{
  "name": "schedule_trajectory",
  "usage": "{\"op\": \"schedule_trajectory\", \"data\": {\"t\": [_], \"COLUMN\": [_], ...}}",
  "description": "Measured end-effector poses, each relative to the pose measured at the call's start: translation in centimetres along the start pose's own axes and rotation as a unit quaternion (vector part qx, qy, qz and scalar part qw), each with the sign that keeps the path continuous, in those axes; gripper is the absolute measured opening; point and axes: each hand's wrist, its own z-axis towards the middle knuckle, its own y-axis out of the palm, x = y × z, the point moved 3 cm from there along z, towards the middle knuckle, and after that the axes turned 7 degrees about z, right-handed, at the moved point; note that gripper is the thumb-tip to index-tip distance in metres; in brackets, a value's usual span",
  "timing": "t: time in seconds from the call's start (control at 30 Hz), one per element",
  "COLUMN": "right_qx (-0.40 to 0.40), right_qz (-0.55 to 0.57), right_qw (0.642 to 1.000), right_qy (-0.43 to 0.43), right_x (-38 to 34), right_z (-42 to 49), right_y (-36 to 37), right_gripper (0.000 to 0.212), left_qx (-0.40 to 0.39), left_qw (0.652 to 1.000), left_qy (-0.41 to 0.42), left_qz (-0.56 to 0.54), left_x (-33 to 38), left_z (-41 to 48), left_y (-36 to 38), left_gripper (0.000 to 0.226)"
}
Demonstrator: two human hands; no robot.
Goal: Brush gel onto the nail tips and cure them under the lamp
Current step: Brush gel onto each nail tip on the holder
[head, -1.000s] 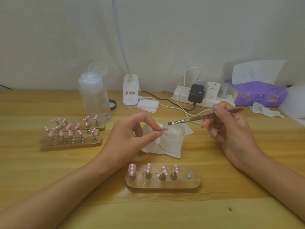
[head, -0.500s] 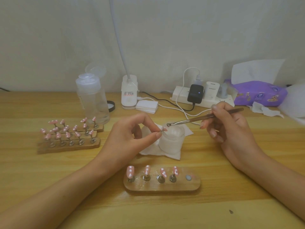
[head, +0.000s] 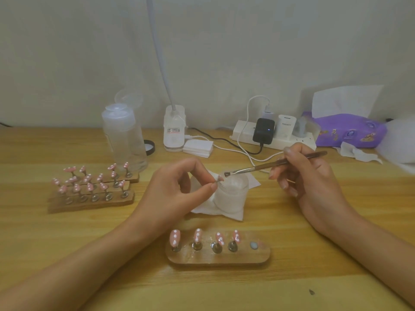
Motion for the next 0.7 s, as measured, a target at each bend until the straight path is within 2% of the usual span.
{"op": "schedule_trajectory", "data": {"t": [0.1, 0.23, 0.37, 0.5, 0.7], "right_qx": [-0.020, 0.004, -0.024, -0.007, -0.024], "right_qz": [-0.008, 0.000, -0.010, -0.012, -0.018], "right_qw": [1.000, 1.000, 1.000, 1.000, 1.000], "right_qy": [0.002, 0.004, 0.000, -0.002, -0.007], "right_x": [0.02, 0.06, -0.11, -0.05, -0.01], "right_z": [-0.10, -0.01, -0.06, -0.11, -0.12], "right_y": [0.22, 0.05, 0.35, 0.16, 0.38], "right_gripper": [0.023, 0.023, 0.022, 0.023, 0.024], "left_qx": [0.001, 0.000, -0.002, -0.004, -0.002], "left_qw": [1.000, 1.000, 1.000, 1.000, 1.000], "left_qy": [-0.001, -0.003, -0.003, -0.006, -0.006], "left_qz": [-0.001, -0.006, -0.004, -0.011, -0.013], "left_x": [0.03, 0.11, 0.20, 0.23, 0.16], "left_z": [-0.02, 0.02, 0.03, -0.02, 0.06], "left_y": [0.01, -0.03, -0.13, -0.13, -0.16], "left_gripper": [0.018, 0.017, 0.015, 0.014, 0.014]}}
